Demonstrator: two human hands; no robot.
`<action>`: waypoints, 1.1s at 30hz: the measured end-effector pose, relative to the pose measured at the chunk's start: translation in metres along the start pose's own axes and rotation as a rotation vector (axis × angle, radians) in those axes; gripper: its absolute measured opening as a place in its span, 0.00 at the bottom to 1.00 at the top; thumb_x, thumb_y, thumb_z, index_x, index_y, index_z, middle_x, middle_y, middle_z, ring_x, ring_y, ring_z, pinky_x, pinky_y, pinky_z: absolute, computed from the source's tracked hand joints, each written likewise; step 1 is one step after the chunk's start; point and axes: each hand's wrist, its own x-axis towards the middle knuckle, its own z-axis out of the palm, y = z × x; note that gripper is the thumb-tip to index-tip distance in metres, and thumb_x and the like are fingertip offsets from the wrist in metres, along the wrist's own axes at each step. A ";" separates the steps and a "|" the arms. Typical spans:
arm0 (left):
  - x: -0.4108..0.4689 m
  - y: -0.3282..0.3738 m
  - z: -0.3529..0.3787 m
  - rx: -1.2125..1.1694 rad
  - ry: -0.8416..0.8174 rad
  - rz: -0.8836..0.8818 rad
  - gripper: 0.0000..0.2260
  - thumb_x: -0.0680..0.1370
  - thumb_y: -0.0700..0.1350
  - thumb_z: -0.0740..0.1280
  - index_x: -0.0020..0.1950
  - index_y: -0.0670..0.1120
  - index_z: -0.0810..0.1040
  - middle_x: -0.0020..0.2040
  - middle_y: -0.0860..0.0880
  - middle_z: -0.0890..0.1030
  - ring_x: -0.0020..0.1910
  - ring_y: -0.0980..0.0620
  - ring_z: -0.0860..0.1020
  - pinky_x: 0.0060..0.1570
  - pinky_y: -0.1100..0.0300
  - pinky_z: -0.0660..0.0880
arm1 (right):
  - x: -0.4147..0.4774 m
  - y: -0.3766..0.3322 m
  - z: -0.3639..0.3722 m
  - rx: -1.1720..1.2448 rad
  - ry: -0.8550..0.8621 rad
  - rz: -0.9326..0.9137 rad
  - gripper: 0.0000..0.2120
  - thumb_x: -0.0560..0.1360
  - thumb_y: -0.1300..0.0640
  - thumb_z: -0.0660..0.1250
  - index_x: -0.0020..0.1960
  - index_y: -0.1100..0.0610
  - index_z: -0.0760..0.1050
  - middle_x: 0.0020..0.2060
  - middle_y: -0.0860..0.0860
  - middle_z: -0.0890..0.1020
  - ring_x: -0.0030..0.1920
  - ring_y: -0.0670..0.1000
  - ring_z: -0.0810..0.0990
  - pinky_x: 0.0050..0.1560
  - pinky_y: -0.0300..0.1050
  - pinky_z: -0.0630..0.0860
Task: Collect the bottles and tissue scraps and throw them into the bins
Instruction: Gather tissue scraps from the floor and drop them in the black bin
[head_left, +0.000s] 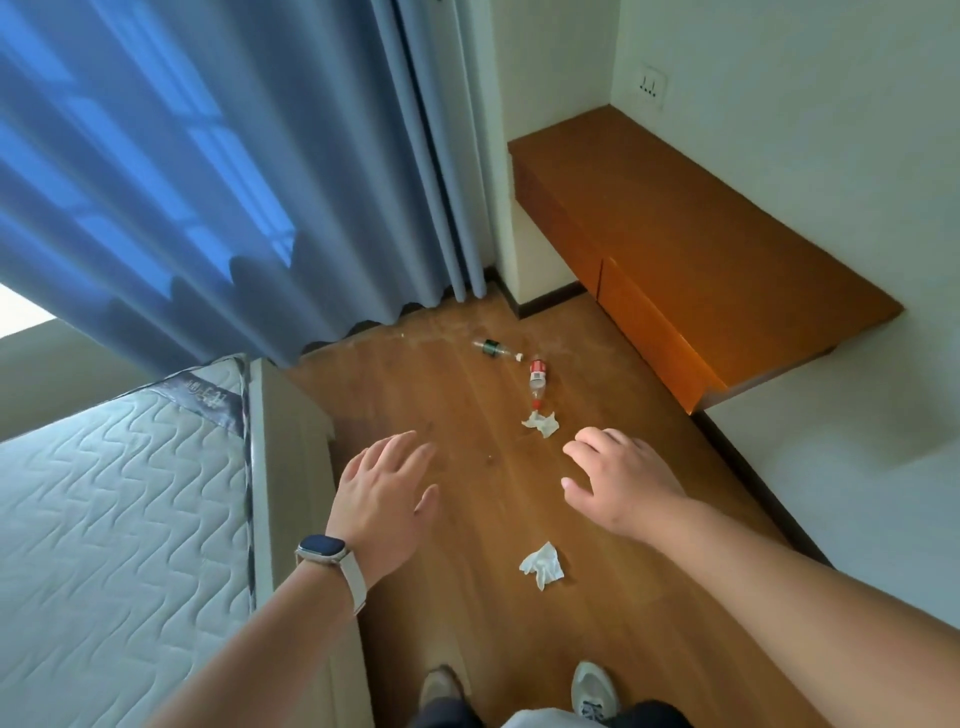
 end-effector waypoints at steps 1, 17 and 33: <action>0.005 -0.010 0.001 -0.004 -0.001 -0.004 0.20 0.75 0.52 0.69 0.67 0.51 0.75 0.67 0.50 0.75 0.66 0.45 0.73 0.65 0.46 0.68 | 0.011 -0.005 0.000 -0.004 -0.008 -0.005 0.23 0.78 0.41 0.54 0.68 0.50 0.68 0.65 0.45 0.71 0.64 0.50 0.69 0.62 0.48 0.68; 0.201 -0.194 0.047 -0.043 -0.199 0.385 0.21 0.76 0.53 0.67 0.69 0.53 0.72 0.69 0.50 0.73 0.68 0.46 0.71 0.67 0.48 0.67 | 0.156 -0.080 0.020 -0.003 -0.023 0.470 0.23 0.79 0.42 0.54 0.70 0.49 0.67 0.69 0.45 0.69 0.66 0.49 0.69 0.62 0.47 0.70; 0.345 -0.145 0.094 -0.029 -0.423 0.770 0.24 0.80 0.55 0.58 0.76 0.56 0.59 0.77 0.51 0.59 0.73 0.47 0.64 0.70 0.48 0.63 | 0.179 -0.087 0.047 0.116 -0.039 0.806 0.20 0.79 0.43 0.54 0.65 0.52 0.70 0.63 0.47 0.72 0.62 0.52 0.71 0.61 0.49 0.70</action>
